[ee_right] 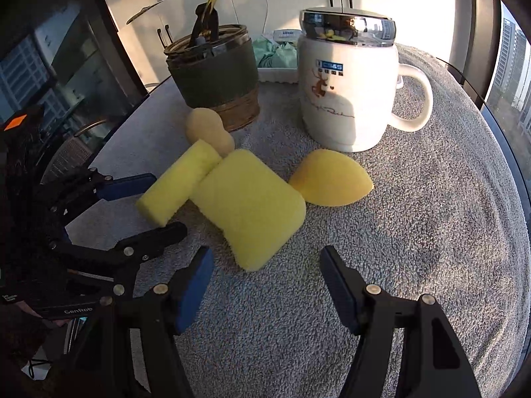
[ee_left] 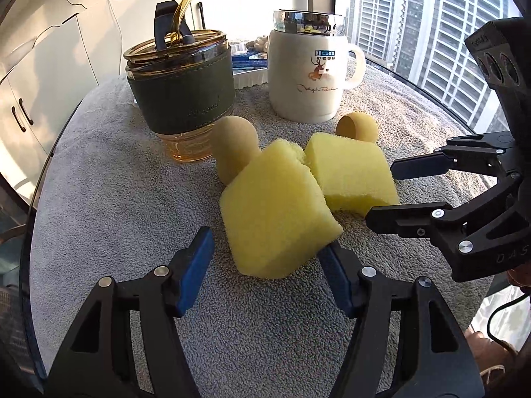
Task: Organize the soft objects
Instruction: 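Grasp a yellow sponge with the left tool while the right tool grasps another yellow sponge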
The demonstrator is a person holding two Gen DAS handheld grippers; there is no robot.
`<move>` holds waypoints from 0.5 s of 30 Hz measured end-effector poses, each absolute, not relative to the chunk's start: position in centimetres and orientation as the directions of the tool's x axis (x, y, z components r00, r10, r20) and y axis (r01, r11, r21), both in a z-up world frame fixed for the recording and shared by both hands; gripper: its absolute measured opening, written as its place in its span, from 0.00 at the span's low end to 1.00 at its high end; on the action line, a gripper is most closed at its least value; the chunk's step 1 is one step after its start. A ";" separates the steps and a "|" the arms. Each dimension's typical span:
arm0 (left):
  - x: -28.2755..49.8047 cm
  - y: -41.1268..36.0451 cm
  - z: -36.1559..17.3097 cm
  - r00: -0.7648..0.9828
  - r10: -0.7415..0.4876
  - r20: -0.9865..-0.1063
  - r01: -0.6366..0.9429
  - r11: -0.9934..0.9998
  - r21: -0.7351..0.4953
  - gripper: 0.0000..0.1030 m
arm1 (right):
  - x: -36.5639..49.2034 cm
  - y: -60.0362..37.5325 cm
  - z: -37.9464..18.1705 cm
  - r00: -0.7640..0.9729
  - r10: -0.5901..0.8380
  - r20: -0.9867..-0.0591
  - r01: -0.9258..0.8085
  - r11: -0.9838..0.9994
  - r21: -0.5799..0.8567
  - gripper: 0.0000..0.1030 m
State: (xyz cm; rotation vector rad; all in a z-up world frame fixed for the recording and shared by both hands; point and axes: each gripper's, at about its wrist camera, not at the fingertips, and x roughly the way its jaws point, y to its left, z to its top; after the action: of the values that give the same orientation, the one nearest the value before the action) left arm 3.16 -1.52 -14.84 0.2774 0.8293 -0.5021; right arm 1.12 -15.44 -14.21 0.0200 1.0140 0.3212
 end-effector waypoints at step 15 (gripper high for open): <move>3.1 -1.7 -13.7 0.606 -0.384 -0.697 0.552 0.833 0.021 0.42 | 2.7 -14.9 -14.2 0.460 0.328 -0.825 -0.271 0.937 0.221 0.39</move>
State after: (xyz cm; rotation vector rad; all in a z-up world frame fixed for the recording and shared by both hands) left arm 3.10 -1.72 -13.68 0.2454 0.7428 -0.5475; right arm 2.74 -14.94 -14.24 0.0606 1.0293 0.3690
